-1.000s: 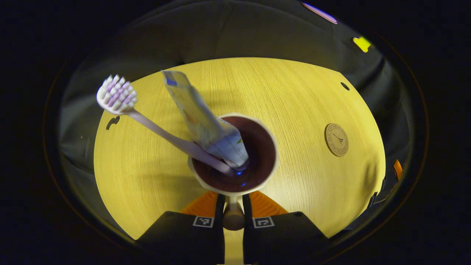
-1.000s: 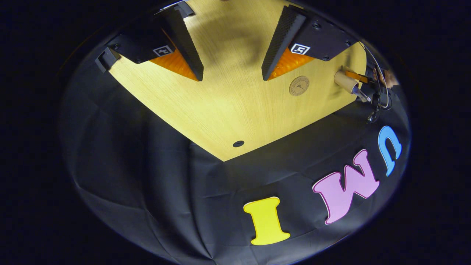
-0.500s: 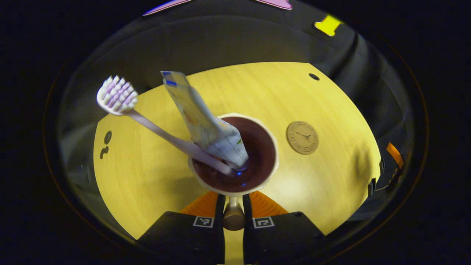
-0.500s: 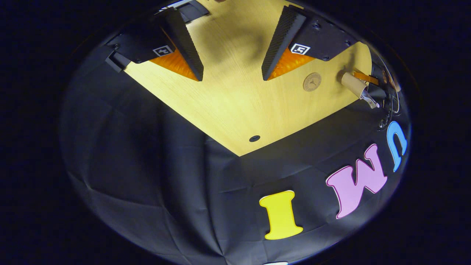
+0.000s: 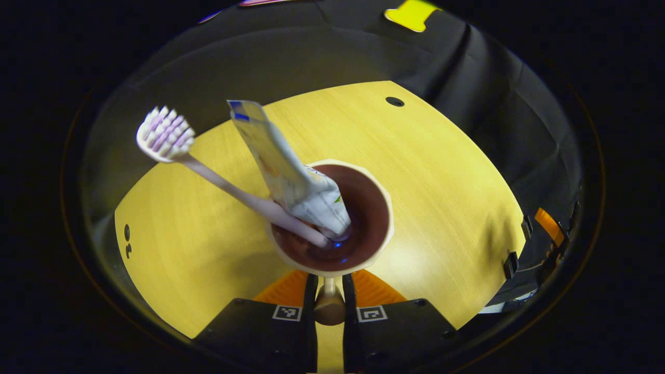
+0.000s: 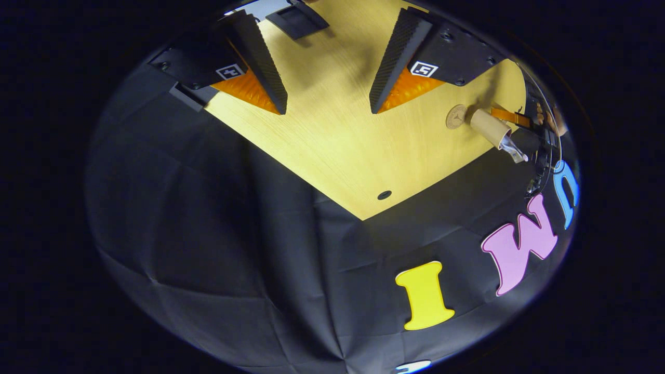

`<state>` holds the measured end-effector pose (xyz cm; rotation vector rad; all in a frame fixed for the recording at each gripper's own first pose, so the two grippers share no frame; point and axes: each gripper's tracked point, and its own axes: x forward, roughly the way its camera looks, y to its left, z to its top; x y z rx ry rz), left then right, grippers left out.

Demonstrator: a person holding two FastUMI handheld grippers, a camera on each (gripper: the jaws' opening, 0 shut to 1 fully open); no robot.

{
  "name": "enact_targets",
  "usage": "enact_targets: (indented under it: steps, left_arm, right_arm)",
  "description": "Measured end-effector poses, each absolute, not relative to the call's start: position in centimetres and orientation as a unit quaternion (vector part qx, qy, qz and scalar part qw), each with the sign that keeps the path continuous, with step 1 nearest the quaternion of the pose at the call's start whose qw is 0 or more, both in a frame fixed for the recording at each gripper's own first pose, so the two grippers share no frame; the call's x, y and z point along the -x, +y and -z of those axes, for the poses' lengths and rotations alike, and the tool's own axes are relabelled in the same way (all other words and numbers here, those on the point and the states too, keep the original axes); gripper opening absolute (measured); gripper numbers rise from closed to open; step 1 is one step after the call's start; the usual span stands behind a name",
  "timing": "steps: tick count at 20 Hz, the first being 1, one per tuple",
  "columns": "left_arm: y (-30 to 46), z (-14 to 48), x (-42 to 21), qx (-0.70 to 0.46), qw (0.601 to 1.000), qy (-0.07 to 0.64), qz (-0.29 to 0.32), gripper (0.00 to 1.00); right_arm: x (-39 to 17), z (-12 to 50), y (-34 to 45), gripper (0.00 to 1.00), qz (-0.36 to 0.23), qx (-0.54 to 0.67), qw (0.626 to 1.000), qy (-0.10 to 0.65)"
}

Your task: Put the toothbrush and toothpaste on the desktop into the cup, then pick up the cup and place it on the coaster on the desktop.

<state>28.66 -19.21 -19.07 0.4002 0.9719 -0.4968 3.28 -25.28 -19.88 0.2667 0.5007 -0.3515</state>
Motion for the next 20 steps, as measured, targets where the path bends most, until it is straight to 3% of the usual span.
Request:
enact_targets:
  steps: [15, 16, 19, 20]
  left_arm:
    - [-21.5, 20.3, -28.9, -0.221, 0.819, 0.474, 0.235, 0.24]
    - [-21.5, 20.2, -28.9, -0.220, 0.822, 0.471, 0.233, 0.34]
    - [-21.6, 19.1, -28.8, -0.213, 0.831, 0.459, 0.231, 0.31]
    - [-21.7, 18.6, -28.6, -0.210, 0.835, 0.452, 0.232, 0.41]
  right_arm:
    - [-0.7, 21.0, -25.6, 0.98, 0.169, -0.119, 0.944, 0.258]
    - [-0.6, 21.1, -25.6, 0.98, 0.169, -0.120, 0.944, 0.258]
    - [-0.5, 20.8, -25.2, 0.98, 0.165, -0.111, 0.946, 0.258]
    - [-0.5, 20.5, -25.0, 0.98, 0.162, -0.108, 0.947, 0.255]
